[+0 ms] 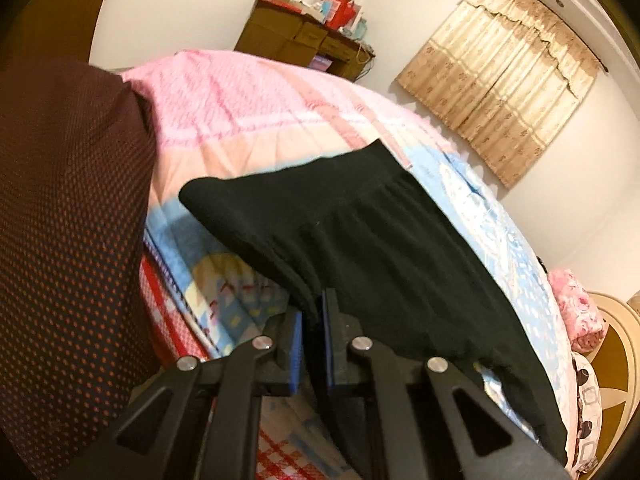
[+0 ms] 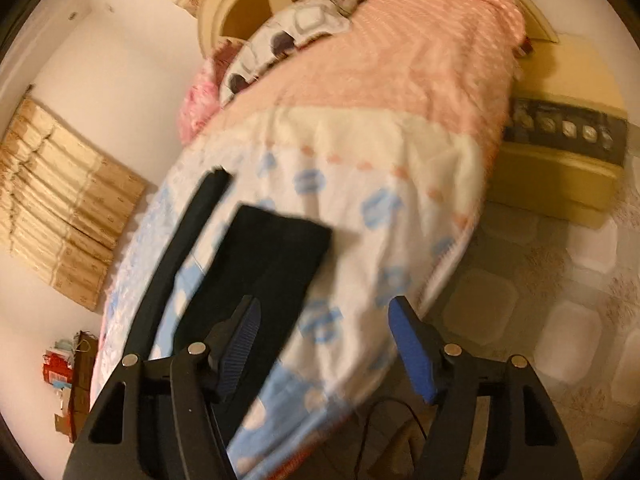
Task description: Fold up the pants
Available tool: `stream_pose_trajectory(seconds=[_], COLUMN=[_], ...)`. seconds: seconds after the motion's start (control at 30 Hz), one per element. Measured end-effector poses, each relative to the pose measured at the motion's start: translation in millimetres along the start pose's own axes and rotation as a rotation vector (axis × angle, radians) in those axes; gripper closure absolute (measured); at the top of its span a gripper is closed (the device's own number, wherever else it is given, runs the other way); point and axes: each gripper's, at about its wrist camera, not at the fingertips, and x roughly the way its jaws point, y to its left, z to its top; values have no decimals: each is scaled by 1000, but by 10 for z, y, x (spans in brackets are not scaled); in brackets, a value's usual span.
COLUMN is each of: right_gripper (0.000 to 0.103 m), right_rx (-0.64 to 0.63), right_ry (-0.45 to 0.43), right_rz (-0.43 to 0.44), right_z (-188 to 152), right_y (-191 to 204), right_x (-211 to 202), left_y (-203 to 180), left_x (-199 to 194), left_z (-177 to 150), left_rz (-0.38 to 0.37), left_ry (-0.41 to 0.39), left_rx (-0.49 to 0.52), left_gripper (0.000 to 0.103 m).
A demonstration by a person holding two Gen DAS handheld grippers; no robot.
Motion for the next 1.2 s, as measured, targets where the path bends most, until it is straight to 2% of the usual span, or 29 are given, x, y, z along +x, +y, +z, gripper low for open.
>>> stream_pose_trajectory(seconds=[0.07,0.13,0.27,0.33,0.37,0.4,0.43,0.47,0.5,0.63,0.77,0.87,0.97,1.2], right_gripper=[35,35,35,35,45,65,76,93,96,97,98,100,100,98], right_rx=[-90,-154,-145,-151,-175,-221,-265,-295,-300,-252,-225,-241,-252,-174], right_ry=[-53,-55,-16,0,10,15,17,21,35,43,-11,-38,-21,38], right_rz=[-14,-50,-49,-18,-21,-39,-45,-33,-6,44,88,122,112,57], right_z=[109,168,238,192,165,124,87,67,67,121,190,261,235,74], right_y=[112,136,65,61,72,122,172,207,224,223,287,395,399,109], right_x=[51,156,418,494,529,546,554,556,565,531,364,287,299,420], left_y=[-5,-4,-57,-96,-116,-115,-108,-106,-81,17,-14,-7,77,85], left_x=[23,69,80,106,143,157,180,194,219,188,118,189,319,398], left_z=[5,27,43,31,27,22,14,15,14,46,99,68,28,22], left_rz=[13,19,27,36,47,51,60,68,71,53,32,52,66,78], left_ry=[4,9,2,5,14,16,18,20,26,14,-25,0,51,56], left_rx=[5,-3,32,64,84,92,99,99,94,78,102,107,80,95], left_gripper=[94,94,94,94,94,94,94,94,94,94,94,94,94,94])
